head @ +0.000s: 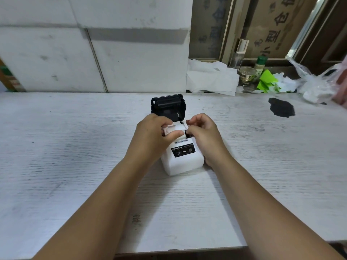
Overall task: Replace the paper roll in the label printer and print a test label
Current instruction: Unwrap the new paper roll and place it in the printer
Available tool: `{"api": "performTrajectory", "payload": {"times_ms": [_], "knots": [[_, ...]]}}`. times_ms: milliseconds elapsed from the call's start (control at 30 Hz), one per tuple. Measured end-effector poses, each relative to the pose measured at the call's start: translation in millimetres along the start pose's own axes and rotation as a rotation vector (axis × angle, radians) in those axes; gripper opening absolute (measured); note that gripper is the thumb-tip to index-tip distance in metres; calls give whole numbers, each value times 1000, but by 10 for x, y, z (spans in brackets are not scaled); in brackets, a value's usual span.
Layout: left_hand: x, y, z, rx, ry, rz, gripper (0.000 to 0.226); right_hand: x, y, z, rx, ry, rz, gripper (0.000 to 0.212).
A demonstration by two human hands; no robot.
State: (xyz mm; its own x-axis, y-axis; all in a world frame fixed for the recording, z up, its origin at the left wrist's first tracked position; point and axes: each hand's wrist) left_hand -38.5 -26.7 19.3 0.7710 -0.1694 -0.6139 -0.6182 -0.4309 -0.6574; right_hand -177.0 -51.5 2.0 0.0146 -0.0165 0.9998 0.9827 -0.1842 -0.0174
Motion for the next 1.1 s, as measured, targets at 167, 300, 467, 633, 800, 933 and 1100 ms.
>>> {"api": "performTrajectory", "payload": {"times_ms": [167, 300, 467, 633, 800, 933, 1100], "knots": [[-9, -54, -18, 34, -65, 43, 28, 12, -1, 8, 9, -2, 29, 22], [-32, -58, 3, 6, -28, 22, 14, 22, -6, 27, 20, -6, 42, 22], [-61, -40, 35, -45, 39, -14, 18, 28, -10, 34, 17, -15, 66, 22], [-23, -32, 34, -68, 77, -84, 21, 36, -4, 50, 19, -10, 67, 22], [-32, -62, 37, -109, 90, -93, 24, 77, -4, 82, 38, -26, 64, 16], [-63, -77, 50, -112, 115, -153, 25, 70, -1, 86, 57, -17, 110, 10], [-72, -72, 67, -87, 148, -210, 27, 70, -1, 88, 56, -22, 149, 17]]}}
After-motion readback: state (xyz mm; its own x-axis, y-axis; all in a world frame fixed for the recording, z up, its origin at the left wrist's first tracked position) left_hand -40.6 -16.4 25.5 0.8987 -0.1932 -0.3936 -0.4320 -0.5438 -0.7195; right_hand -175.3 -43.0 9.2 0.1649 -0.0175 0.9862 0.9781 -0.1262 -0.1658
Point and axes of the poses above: each hand's wrist, its own z-axis away from the middle knuckle, its own y-axis out of the palm, x = y × z, and after that the axes turned 9 degrees about -x, right-handed
